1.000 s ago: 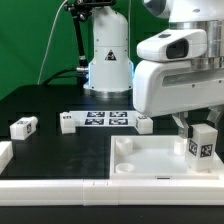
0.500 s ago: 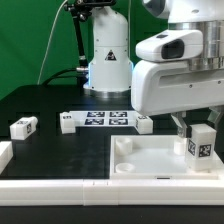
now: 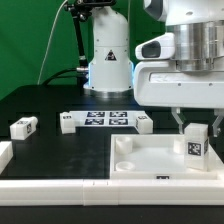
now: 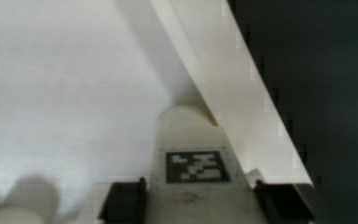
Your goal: Assemble one leg
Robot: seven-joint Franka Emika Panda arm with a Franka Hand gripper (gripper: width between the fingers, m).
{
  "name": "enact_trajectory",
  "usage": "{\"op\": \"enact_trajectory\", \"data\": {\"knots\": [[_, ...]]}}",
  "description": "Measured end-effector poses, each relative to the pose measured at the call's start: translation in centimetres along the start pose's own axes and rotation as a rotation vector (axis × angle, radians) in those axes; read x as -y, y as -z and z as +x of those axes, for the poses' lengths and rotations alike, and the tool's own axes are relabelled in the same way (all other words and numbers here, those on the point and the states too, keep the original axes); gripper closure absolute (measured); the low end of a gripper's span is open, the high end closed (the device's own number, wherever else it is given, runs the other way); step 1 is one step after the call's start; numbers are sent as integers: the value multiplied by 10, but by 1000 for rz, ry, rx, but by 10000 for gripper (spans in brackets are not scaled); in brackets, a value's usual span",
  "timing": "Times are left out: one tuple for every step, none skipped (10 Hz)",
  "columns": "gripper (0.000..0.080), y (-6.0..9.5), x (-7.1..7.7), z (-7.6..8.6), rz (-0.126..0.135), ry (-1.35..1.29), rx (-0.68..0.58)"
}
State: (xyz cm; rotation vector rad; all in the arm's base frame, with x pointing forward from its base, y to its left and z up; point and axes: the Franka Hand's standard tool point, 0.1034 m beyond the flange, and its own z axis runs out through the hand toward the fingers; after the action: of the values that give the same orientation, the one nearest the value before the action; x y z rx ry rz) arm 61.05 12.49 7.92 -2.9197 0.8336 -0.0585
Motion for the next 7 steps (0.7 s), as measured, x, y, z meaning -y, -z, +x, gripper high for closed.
{"op": "enact_trajectory", "data": {"knots": [[507, 0, 1, -1, 12, -134, 10], [507, 0, 1, -1, 18, -207, 16], [507, 0, 1, 0, 21, -241, 19], [507, 0, 2, -1, 25, -343, 24], [507, -1, 2, -1, 25, -319, 24], [390, -1, 2, -1, 25, -266, 24], [390, 0, 2, 0, 25, -217, 22]]}}
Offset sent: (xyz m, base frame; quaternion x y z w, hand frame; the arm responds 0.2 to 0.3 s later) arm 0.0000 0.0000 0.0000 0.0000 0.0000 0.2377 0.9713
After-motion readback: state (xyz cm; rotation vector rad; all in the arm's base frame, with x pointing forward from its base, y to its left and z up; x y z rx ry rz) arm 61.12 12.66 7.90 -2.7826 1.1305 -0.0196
